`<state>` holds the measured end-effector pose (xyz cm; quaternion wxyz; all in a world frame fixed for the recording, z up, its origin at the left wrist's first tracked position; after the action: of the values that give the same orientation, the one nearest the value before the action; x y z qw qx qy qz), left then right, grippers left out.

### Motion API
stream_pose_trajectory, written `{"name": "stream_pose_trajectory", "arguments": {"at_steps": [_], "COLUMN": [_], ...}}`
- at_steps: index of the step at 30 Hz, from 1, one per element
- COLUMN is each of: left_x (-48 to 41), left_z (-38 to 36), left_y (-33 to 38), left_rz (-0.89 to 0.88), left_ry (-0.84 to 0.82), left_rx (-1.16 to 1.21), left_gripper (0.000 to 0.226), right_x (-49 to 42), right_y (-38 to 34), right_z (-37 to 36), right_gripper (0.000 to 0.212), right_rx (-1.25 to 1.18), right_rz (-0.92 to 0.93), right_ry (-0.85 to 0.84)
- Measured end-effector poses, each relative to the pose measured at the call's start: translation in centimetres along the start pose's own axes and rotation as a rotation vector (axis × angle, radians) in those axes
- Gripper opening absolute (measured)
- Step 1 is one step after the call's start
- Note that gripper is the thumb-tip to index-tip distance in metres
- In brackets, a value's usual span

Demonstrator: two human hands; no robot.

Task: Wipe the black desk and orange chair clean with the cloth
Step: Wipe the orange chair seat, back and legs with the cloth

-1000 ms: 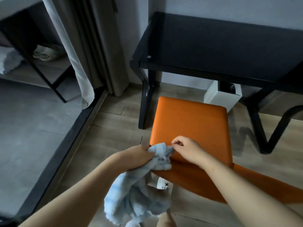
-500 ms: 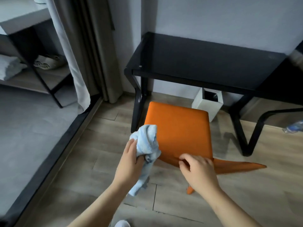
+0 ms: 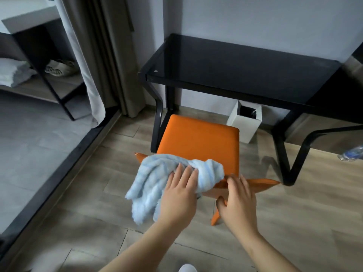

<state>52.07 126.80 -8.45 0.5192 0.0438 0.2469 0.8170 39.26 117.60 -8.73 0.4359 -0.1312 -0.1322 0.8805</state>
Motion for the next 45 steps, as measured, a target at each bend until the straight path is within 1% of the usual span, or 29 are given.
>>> {"name": "stream_pose_trajectory", "arguments": {"at_steps": [2, 4, 6, 7, 8, 10, 12, 13, 14, 15, 16, 17, 18, 19, 20, 22, 23, 25, 27, 28, 30, 32, 33, 35, 37, 39, 41, 43, 45], "left_x": [-0.2, -0.3, -0.7, -0.8, -0.9, -0.8, -0.4, -0.6, -0.4, -1.2, -1.9, -2.7, -3.3, -3.1, -3.3, -3.2, -2.7, -2.4, -2.0, -1.8, -1.3, -1.4, -1.5, -1.9, -2.0, -2.2, -2.4, -2.1, -1.7], "left_z": [1.0, 1.9, 1.9, 1.5, 0.9, 0.0, -0.3, -0.5, -0.5, -0.6, -0.8, -0.5, 0.3, 1.2, 2.0, 3.8, 4.9, 5.3, 4.7, 4.5, 4.3, 4.4, 4.5, 4.8, 4.9, 4.8, 4.7, 4.4, 4.2], "left_y": [-2.4, -4.2, -3.7, -2.3, -0.5, 2.8, 3.9, 3.5, 2.1, 1.6, 0.8, 0.2, -0.5, -1.8, -2.6, -4.4, -5.2, -6.1, -6.5, -6.4, -6.8, -7.3, -7.2, -6.7, -6.3, -6.1, -6.0, -6.2, -6.7], "left_rz": [0.064, 0.172, 0.274, 0.281, 0.25, 0.095, -0.012, -0.055, -0.115, -0.121, -0.048, 0.073, 0.276, 0.428, 0.416, 0.316, 0.302, 0.291, 0.3, 0.315, 0.265, 0.218, 0.204, 0.167, 0.139, 0.137, 0.142, 0.159, 0.203], "left_ry": [0.006, 0.072, 0.034, -0.005, -0.048, -0.085, -0.097, -0.121, -0.128, -0.209, -0.247, -0.212, -0.098, -0.016, 0.003, -0.101, -0.102, -0.074, -0.016, -0.003, -0.028, -0.046, -0.047, -0.055, -0.046, -0.047, -0.048, -0.009, 0.026], "left_rx": [-0.107, -0.166, -0.139, -0.109, -0.091, -0.065, -0.032, -0.011, -0.048, -0.053, 0.014, 0.051, 0.068, 0.113, 0.21, 0.502, 0.528, 0.386, 0.208, 0.17, 0.037, -0.06, -0.1, -0.188, -0.238, -0.21, -0.178, -0.09, 0.037], "left_gripper": [0.054, 0.048, 0.045, 0.045, 0.046, 0.052, 0.06, 0.062, 0.063, 0.062, 0.058, 0.049, 0.037, 0.035, 0.043, 0.056, 0.056, 0.055, 0.058, 0.058, 0.059, 0.061, 0.061, 0.054, 0.044, 0.041, 0.041, 0.037, 0.033], "right_x": [0.1, 0.2, 0.2, 0.2, 0.1, -0.2, -0.2, 0.0, 0.1, 0.4, 0.6, 0.7, 0.8, 0.8, 0.7, 0.6, 0.3, -0.5, -1.8, -2.5, -3.0, -2.8, -2.4, -1.6, -1.5, -2.0, -2.7, -3.4, -4.3], "right_y": [-0.1, -0.1, -0.1, -0.1, -0.1, -0.2, -0.4, -0.5, -0.8, -1.1, -1.6, -2.4, -3.4, -4.3, -5.2, -6.8, -7.7, -9.8, -11.5, -12.0, -11.6, -9.5, -7.9, -4.3, -1.7, -2.0, -4.7, -8.3, -10.8], "right_z": [-0.2, -0.1, -0.1, -0.1, -0.1, 0.1, 0.7, 1.0, 1.5, 1.9, 2.1, 2.1, 1.8, 1.4, 0.9, 0.0, -0.5, -1.3, -2.2, -2.8, -2.8, -1.5, -0.9, 0.0, 0.8, 1.0, -0.1, -2.3, -4.2], "right_gripper": [0.056, 0.057, 0.058, 0.058, 0.057, 0.056, 0.057, 0.058, 0.057, 0.054, 0.051, 0.048, 0.047, 0.047, 0.048, 0.047, 0.048, 0.052, 0.061, 0.057, 0.041, 0.028, 0.027, 0.029, 0.031, 0.023, 0.017, 0.023, 0.026], "right_rx": [0.012, 0.028, -0.02, -0.08, -0.174, -0.423, -0.656, -0.716, -0.702, -0.618, -0.494, -0.389, -0.299, -0.231, -0.178, -0.051, 0.034, 0.19, 0.21, 0.186, 0.19, 0.24, 0.264, 0.293, 0.308, 0.281, 0.267, 0.251, 0.199], "right_rz": [0.006, 0.016, 0.02, 0.016, -0.009, -0.16, -0.346, -0.373, -0.328, -0.209, -0.058, 0.085, 0.193, 0.256, 0.276, 0.239, 0.221, 0.159, 0.071, 0.046, 0.116, 0.246, 0.297, 0.327, 0.362, 0.337, 0.288, 0.266, 0.206], "right_ry": [-0.01, -0.045, -0.054, -0.046, -0.025, 0.04, 0.116, 0.165, 0.237, 0.325, 0.389, 0.403, 0.369, 0.311, 0.256, 0.139, 0.079, -0.055, -0.242, -0.289, -0.241, -0.041, 0.052, 0.114, 0.121, 0.104, 0.039, -0.134, -0.175]}}
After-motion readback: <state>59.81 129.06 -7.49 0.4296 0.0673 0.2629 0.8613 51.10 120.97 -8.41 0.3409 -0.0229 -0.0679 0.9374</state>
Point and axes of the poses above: each hand's wrist, its own x-axis away from the middle knuckle, its own z-axis out of the back of the hand, y = z × x, the point moved 1 cm from there along -x, towards the middle knuckle, and after that the axes turned 2 degrees about z, right-handed, at the moved point
